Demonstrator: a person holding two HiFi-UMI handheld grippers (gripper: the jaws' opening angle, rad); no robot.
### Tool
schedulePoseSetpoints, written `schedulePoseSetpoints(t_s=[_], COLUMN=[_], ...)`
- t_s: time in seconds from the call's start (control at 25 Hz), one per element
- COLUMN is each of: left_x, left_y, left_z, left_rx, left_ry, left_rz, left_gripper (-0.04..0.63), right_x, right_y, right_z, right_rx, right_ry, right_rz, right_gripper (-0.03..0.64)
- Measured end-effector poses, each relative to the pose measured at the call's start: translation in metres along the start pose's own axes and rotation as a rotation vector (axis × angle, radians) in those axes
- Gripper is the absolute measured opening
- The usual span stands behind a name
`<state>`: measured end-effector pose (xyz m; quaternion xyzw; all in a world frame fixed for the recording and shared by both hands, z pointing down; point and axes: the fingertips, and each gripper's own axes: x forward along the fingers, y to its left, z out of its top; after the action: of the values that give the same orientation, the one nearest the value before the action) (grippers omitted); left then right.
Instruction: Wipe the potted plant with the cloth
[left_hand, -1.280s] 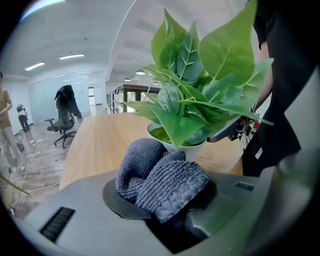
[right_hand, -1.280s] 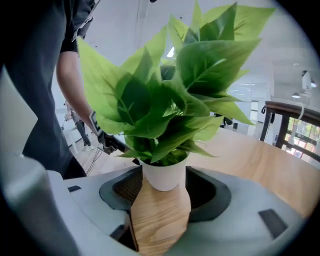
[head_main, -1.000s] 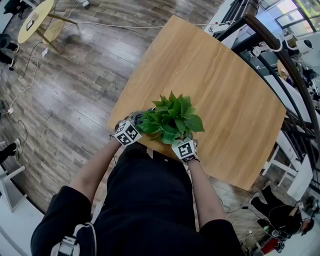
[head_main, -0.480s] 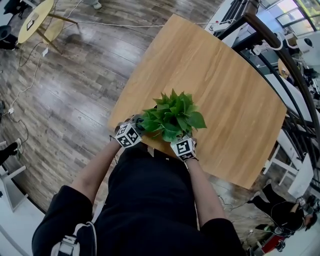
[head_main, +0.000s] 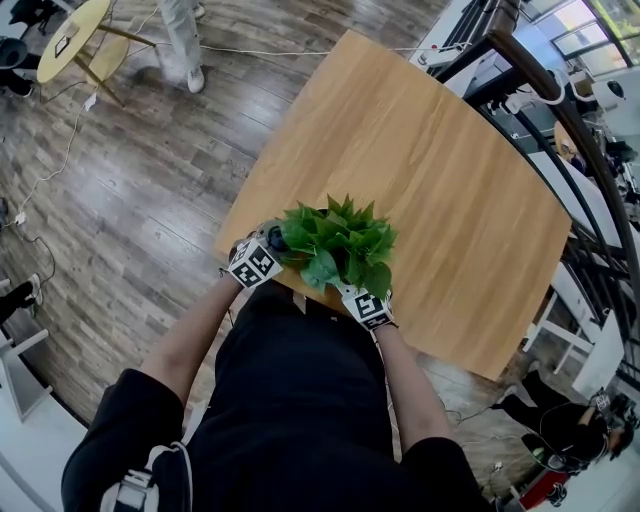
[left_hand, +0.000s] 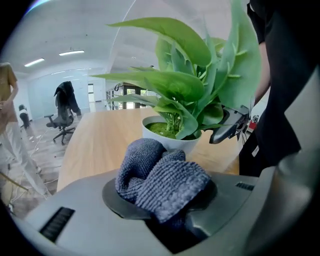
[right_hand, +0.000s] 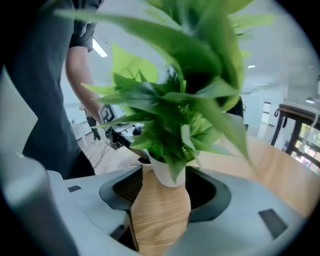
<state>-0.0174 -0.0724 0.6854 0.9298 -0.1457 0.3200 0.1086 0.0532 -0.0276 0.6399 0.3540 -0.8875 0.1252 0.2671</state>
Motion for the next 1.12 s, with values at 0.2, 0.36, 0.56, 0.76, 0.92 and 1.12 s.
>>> schedulePoseSetpoints(t_s=[0.2,0.36,0.56,0.76,0.92,1.12], left_x=[-0.001,-0.001,0.001,0.0,-0.001,0.002], left_y=[0.003,0.003,-0.005,-0.024,-0.022,-0.001], left_z=[0.004,0.006,0.007,0.001,0.001,0.007], left_rx=[-0.014,0.002,0.008,0.012,-0.038,-0.084], left_ry=[-0.013,-0.01,-0.01,-0.008,-0.012,-0.039], left_rz=[0.016,0.01,0.003,-0.037,-0.017,0.036], left_gripper=[0.158,0.156,0.156,0.157,0.157,0.158], right_x=[0.001,0.007,0.004,0.007,0.008,0.005], right_y=[-0.02,-0.018,-0.019,-0.023,-0.02,-0.003], right_z=[0.014,0.019,0.015,0.016,0.018,0.006], right_rx=[-0.023,-0.056,-0.039,-0.02,-0.007,-0.032], right_ry=[-0.036,-0.032,-0.031,-0.036,-0.039,-0.026], right_rz=[-0.044,-0.028,-0.057,-0.074,-0.08,-0.038], right_gripper=[0.253,0.253,0.252,0.252,0.252,0.252])
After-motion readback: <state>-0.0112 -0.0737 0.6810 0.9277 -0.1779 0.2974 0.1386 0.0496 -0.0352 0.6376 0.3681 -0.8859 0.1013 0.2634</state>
